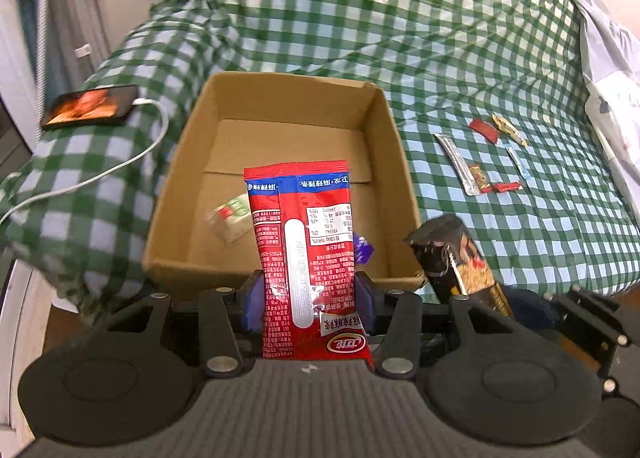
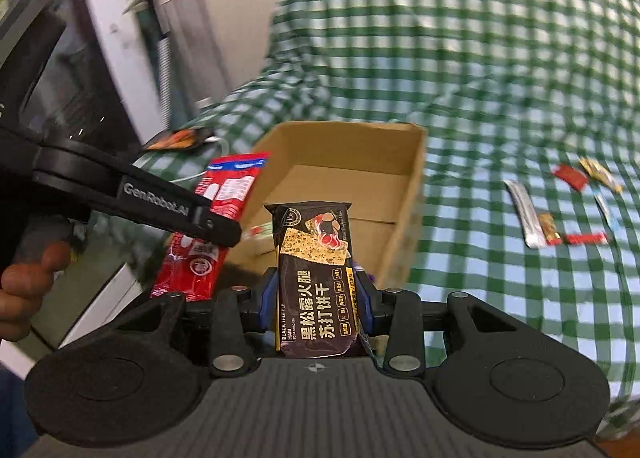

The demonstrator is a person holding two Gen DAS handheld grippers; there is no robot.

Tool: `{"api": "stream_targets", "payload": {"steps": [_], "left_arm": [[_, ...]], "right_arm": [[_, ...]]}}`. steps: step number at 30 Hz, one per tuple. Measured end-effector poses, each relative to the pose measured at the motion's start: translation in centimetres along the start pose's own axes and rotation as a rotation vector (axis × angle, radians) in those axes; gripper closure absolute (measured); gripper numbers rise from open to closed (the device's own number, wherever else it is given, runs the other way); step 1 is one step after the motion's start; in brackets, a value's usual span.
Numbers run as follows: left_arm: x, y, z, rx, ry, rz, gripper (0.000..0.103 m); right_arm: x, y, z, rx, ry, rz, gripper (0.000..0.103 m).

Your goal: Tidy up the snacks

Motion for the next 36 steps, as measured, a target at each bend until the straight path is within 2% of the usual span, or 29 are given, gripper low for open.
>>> {"api": "stream_targets", "payload": {"steps": [8,13,16,21,23,27,36], "left_arm": [[-2.1,-2.0,1.6,-0.009,-0.027,-0.033,0.051],[-1.5,-3.1,1.4,-0.044,-0.037,-0.077,0.051],[-1.0,-3.4,1.4,-0.039,-0.055,-0.093,0.051],[-0.7,-5.0,1.8,-0.042,-0.084,-0.136,0.051],[-0.8,-5.1,2.1,-0.031,-0.080,-0.134,0.051],[-1.2,-5.0,1.9,-0.026,-0.068,-0.119,0.051],[-1.3,-4.1,2.5,-0.028,-0.082,-0.104,0.051]], "right_arm": [[0.3,-1.5,3.2,-0.023,-0.073,-0.032,0.062],[0.3,-2.1,3.6,-0.061,-0.096,-0.042,0.062],[0.5,-2.5,3.2,-0.088,-0.097,-0.047,0.062],[1.1,-3.3,2.8,-0.082,-0.097,-0.055,0.062],[1.1,-3.1,3.0,-0.080,-0.104,-0.034,0.062],[1.1,-3.4,3.5,-0.066,-0.082,-0.069,0.062],[0.9,-2.9,3.1,-0.071,-0.069,-0.041,0.062]]}}
Point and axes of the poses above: each gripper's, at about its wrist camera, not at the fingertips, and y roughly the way its jaws point, z to its left, x to its top, the point moved 8 cm from there along y, roughly the way its jaws point, and after that the axes turned 1 degree about z, right-handed, at the moved point
